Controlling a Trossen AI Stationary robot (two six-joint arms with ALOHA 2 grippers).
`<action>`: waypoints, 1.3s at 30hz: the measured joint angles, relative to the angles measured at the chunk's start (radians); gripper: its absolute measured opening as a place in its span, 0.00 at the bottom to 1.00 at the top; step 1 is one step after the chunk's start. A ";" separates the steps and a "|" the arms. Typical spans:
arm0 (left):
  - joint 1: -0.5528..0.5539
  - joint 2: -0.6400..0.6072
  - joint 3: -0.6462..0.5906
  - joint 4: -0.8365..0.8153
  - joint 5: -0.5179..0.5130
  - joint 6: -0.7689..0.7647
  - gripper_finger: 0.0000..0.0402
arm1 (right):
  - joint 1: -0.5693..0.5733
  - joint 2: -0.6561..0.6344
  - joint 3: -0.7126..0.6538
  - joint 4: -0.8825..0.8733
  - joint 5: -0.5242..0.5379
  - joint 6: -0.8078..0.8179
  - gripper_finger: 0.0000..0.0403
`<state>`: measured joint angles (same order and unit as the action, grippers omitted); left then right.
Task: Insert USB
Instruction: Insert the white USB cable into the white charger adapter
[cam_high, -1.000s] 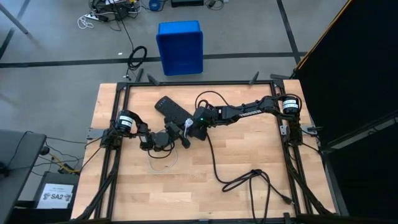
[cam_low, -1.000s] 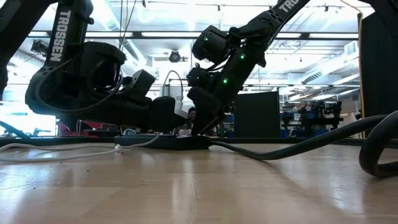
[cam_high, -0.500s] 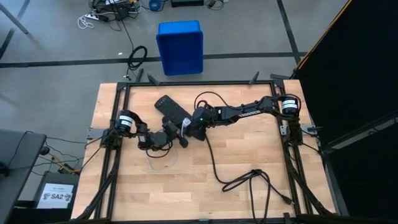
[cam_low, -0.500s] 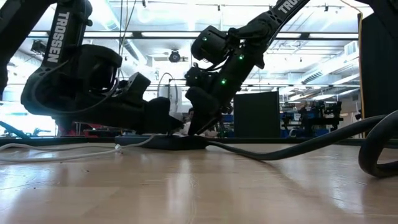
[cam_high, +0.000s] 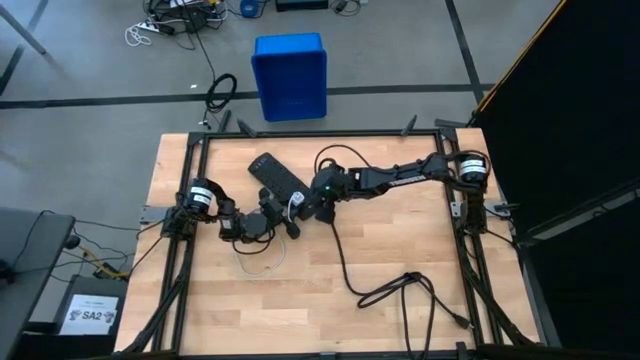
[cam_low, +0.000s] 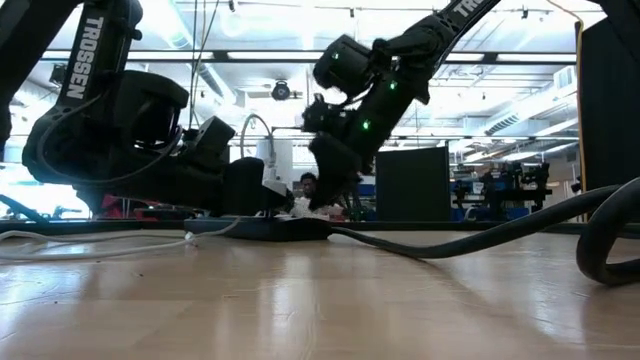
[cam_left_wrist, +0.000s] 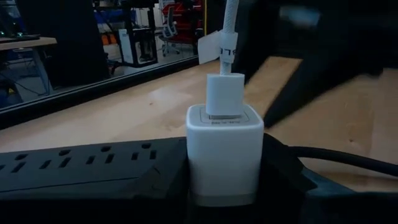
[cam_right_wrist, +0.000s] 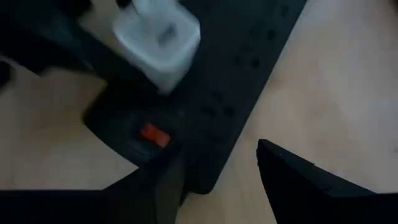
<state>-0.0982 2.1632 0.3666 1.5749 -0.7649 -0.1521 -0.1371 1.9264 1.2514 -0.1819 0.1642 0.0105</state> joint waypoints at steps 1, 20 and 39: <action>0.000 0.002 -0.001 0.000 0.002 -0.007 0.33 | 0.004 -0.009 0.002 0.022 -0.002 -0.011 0.42; -0.001 0.006 -0.003 0.001 0.025 -0.014 0.33 | 0.005 -0.012 0.005 0.255 -0.155 -0.068 0.18; -0.002 0.008 0.000 0.001 0.026 -0.015 0.33 | -0.002 0.061 0.011 0.335 -0.191 0.003 0.16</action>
<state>-0.1005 2.1708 0.3664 1.5761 -0.7387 -0.1675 -0.1394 1.9873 1.2625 0.1528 -0.0265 0.0135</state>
